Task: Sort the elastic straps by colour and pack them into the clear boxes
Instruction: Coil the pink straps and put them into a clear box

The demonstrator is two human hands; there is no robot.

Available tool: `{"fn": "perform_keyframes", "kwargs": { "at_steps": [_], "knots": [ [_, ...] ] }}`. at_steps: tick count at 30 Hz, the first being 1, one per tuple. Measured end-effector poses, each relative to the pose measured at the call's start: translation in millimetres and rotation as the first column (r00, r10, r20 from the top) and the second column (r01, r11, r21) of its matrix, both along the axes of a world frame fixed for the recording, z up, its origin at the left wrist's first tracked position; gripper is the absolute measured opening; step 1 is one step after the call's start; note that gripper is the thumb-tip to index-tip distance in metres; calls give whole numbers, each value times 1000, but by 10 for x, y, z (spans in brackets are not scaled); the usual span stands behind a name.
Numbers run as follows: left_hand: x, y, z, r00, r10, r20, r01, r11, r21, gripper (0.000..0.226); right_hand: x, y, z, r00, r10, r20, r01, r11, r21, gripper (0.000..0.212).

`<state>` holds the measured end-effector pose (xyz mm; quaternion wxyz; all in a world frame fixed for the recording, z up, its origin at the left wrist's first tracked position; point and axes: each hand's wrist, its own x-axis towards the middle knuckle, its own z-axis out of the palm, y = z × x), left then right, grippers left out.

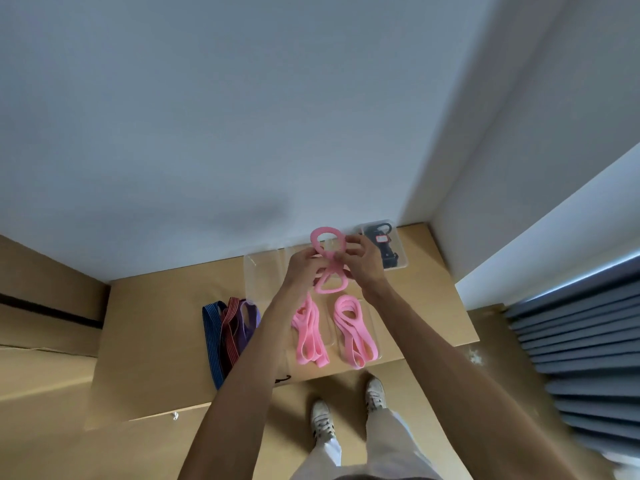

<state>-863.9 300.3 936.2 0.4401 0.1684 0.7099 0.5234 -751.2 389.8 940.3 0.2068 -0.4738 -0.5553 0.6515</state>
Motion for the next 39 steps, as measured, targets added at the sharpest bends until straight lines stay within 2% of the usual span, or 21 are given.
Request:
{"fn": "perform_keyframes", "kwargs": {
  "at_steps": [3,7,9,14,18,21,23,28,33,35,37,39],
  "knots": [
    [65,67,-178,999,48,23,-48,998,-35,22,21,77,-150,994,3,111,-4,1000,9,43],
    [67,281,-411,989,139,54,-134,987,-85,38,-43,229,-396,975,68,212,-74,997,22,54],
    [23,407,-518,989,148,17,-145,982,-120,46,-107,334,-495,969,85,232,-93,995,24,57],
    [-136,796,-712,988,141,-69,-149,978,-145,45,-350,729,-747,960,100,262,-110,994,25,55],
    [-207,1074,-897,991,86,-102,-104,977,-186,47,-492,984,-980,931,41,363,-52,998,22,44],
    [-278,1195,-1095,996,69,-48,-78,972,-222,54,-543,1069,-1178,919,10,394,3,999,-34,40],
    [-327,1259,-1228,998,46,-37,-53,974,-221,50,-589,1141,-1285,912,15,411,6,999,-50,39],
    [-431,1403,-1395,992,-33,-124,4,974,-228,45,-695,1232,-1468,897,-50,439,52,999,8,36],
    [-422,1458,-1585,966,-126,-227,70,968,-240,36,-718,1287,-1653,844,5,537,-72,992,104,22],
    [-395,1432,-1650,946,-169,-277,107,969,-224,43,-696,1266,-1736,815,38,578,-118,988,103,16],
    [-402,1434,-1680,927,-191,-322,120,966,-228,49,-684,1243,-1778,806,40,590,-128,986,109,13],
    [-430,1455,-1681,926,-179,-332,105,968,-230,45,-684,1245,-1788,810,5,586,-108,984,141,13]
  ]
}}
